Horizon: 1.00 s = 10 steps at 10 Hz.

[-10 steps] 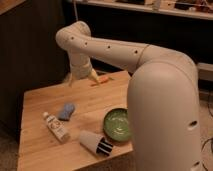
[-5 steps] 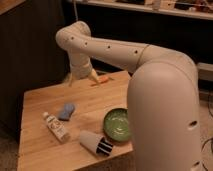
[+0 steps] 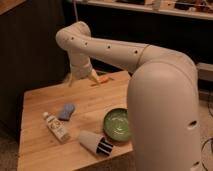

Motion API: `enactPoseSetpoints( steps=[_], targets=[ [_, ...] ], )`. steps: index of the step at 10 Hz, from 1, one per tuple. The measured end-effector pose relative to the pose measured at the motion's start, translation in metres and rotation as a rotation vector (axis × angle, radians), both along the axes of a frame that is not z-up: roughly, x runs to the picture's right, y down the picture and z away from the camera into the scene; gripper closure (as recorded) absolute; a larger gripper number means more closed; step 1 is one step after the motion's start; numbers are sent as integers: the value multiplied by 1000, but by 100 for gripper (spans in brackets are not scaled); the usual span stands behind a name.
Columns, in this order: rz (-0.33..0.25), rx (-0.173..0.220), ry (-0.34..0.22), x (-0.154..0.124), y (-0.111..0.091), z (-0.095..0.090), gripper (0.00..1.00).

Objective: Place the white sponge in the ceramic bowl

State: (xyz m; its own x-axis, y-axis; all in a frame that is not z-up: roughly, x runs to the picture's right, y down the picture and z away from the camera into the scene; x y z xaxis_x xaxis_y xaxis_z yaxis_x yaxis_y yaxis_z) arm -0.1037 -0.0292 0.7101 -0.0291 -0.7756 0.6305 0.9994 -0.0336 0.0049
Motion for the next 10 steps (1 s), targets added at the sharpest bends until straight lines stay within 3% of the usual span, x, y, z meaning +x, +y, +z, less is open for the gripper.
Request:
enactPoseSetpoints(
  steps=[7, 10],
  targets=[
    [8, 0, -5, 1, 0, -2, 20],
    [81, -3, -61, 7, -22, -36, 20]
  ],
)
